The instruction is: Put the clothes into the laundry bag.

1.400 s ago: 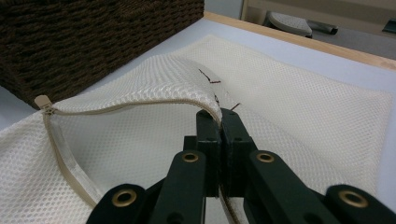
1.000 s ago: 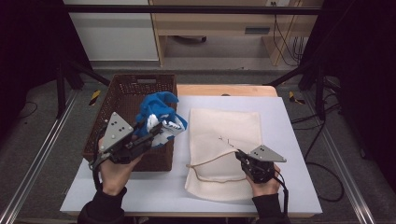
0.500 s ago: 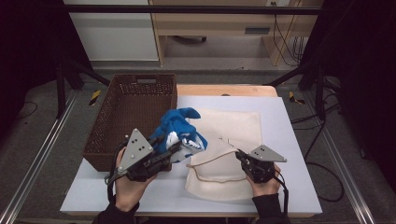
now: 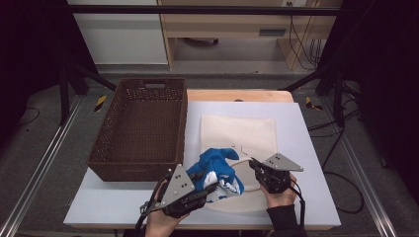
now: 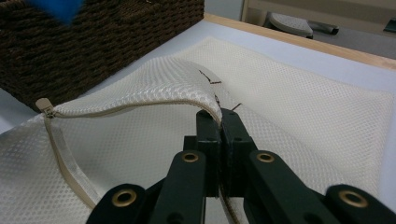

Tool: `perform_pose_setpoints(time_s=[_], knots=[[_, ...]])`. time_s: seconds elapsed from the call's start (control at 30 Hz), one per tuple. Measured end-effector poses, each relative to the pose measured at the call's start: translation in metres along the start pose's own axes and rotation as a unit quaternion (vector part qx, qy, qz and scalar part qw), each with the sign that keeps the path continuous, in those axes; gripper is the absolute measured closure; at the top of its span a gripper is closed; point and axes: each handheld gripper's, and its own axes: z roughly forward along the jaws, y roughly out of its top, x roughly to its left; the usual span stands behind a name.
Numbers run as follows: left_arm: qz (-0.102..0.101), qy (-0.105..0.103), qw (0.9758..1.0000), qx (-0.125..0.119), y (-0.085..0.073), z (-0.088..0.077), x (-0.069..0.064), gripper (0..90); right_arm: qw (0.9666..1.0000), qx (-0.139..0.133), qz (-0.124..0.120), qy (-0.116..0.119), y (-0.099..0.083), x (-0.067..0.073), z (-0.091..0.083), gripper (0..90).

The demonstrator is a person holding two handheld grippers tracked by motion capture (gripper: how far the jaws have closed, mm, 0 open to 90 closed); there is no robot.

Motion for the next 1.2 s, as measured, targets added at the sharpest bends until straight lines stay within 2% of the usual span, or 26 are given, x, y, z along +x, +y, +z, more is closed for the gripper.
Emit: perform_pose_setpoints(time_s=[0.2,0.23,0.27,0.4,0.43,0.47,0.53,0.57,0.6,0.63,0.7,0.9,0.97,1.0,1.13,1.2], knots=[[0.010,-0.028,0.9990,0.034,-0.014,0.028,-0.017,59.6,1.0000,-0.001,-0.001,0.000,0.000,0.000,0.000,87.8],[0.010,-0.028,0.9990,0.034,-0.014,0.028,-0.017,59.6,1.0000,-0.001,-0.001,0.000,0.000,0.000,0.000,87.8],[0.016,-0.034,0.9980,0.051,-0.021,0.041,-0.019,59.6,1.0000,-0.001,0.000,0.001,0.000,0.000,0.000,87.9],[0.015,-0.039,0.9956,0.084,-0.033,0.065,-0.020,59.6,1.0000,-0.001,-0.001,0.003,0.000,0.001,0.000,87.8],[0.015,-0.039,0.9956,0.084,-0.033,0.065,-0.020,59.6,1.0000,0.000,-0.001,0.003,0.000,0.001,0.001,87.8],[0.011,-0.045,0.9941,0.098,-0.037,0.077,-0.019,59.6,1.0000,0.000,-0.002,0.003,0.000,0.001,0.001,87.8],[0.005,-0.050,0.9928,0.109,-0.039,0.088,-0.017,59.5,1.0000,-0.001,-0.002,0.003,0.000,0.002,0.000,87.8],[0.005,-0.050,0.9928,0.109,-0.039,0.088,-0.017,59.5,1.0000,-0.001,-0.002,0.003,0.000,0.002,0.000,87.8],[-0.001,-0.051,0.9917,0.118,-0.041,0.099,-0.015,59.4,1.0000,-0.001,-0.003,0.004,0.000,0.002,0.000,87.8],[-0.001,-0.051,0.9917,0.118,-0.041,0.099,-0.015,59.3,1.0000,-0.001,-0.002,0.005,0.000,0.002,0.000,87.8],[-0.012,-0.043,0.9905,0.130,-0.042,0.114,-0.009,58.9,1.0000,0.000,-0.004,0.006,0.000,0.003,0.000,87.8],[-0.027,-0.004,0.9910,0.131,-0.046,0.134,0.002,55.1,0.9999,0.002,-0.007,0.009,-0.002,0.005,0.001,87.8],[-0.029,-0.001,0.9910,0.131,-0.048,0.137,0.003,50.6,0.9999,0.003,-0.007,0.010,-0.002,0.005,0.001,87.8],[-0.027,0.007,0.9915,0.127,-0.053,0.141,0.005,47.4,0.9999,0.005,-0.008,0.010,-0.003,0.005,0.002,87.8],[-0.035,0.004,0.9927,0.115,-0.056,0.139,0.007,36.2,0.9999,0.008,-0.006,0.010,-0.004,0.004,0.003,87.7],[-0.033,0.002,0.9944,0.100,-0.053,0.128,0.005,30.4,0.9999,0.009,-0.007,0.009,-0.005,0.004,0.003,87.7]])
